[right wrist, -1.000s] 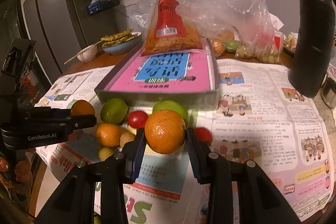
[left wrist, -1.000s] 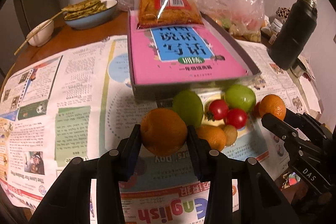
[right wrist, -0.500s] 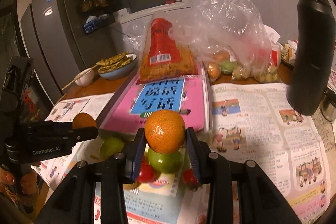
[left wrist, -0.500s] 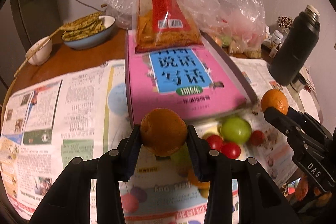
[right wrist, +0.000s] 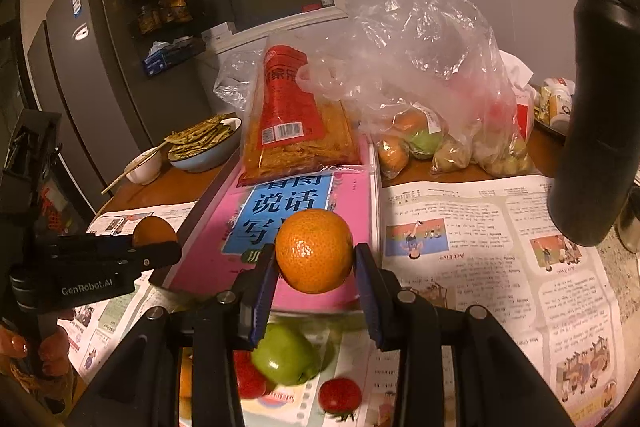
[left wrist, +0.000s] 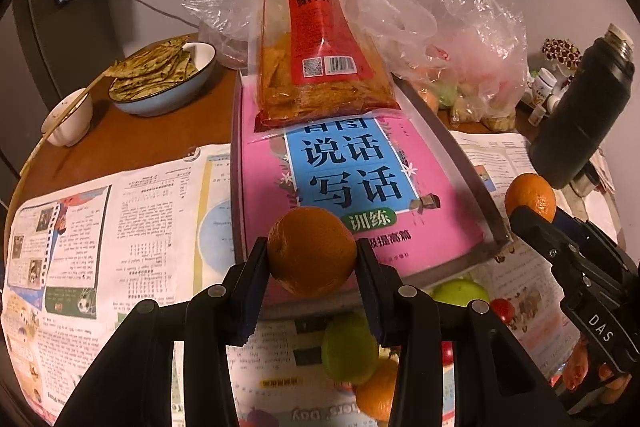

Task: Organize fruits
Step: 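Lift both held oranges and carry them over the pink workbook in the tray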

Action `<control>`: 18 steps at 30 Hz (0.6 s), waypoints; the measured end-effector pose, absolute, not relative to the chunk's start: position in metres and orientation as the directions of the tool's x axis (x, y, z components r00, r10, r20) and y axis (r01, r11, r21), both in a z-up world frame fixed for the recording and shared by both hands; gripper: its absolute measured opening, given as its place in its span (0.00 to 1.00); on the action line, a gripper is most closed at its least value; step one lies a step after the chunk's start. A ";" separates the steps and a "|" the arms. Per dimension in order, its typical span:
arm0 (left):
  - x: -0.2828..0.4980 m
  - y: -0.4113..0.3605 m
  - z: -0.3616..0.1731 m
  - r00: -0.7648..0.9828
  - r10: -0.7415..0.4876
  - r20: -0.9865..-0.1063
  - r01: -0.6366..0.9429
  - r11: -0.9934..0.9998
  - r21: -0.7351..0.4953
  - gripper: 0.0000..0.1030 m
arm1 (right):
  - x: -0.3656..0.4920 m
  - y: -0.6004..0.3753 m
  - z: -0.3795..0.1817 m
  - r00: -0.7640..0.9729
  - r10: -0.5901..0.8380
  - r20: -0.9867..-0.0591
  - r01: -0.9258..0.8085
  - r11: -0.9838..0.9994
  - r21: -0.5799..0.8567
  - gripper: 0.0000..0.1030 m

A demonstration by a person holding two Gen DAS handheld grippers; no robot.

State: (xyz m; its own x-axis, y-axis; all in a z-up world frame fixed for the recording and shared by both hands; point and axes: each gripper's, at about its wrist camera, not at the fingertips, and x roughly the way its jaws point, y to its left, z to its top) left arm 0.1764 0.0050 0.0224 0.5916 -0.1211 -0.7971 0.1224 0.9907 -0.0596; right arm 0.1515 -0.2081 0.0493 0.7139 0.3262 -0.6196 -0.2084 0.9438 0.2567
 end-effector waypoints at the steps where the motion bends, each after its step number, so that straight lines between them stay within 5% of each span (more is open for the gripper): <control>1: 0.180 0.004 0.021 0.589 -0.117 -0.799 0.123 0.991 -0.055 0.42 | 0.155 -0.208 0.048 0.712 0.325 -0.622 -0.205 0.944 0.257 0.38; 18: 0.206 -0.013 -0.019 0.532 -0.071 -0.844 0.133 0.991 0.001 0.42 | 0.190 -0.192 0.012 0.649 0.312 -0.694 -0.223 0.950 0.219 0.38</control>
State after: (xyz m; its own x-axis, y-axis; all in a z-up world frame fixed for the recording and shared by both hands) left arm 0.2059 -0.0128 -0.0189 0.5322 -0.0708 -0.8437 0.1328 0.9911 0.0006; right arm 0.1905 -0.1925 0.0116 0.6489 0.3123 -0.6938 -0.2227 0.9499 0.2194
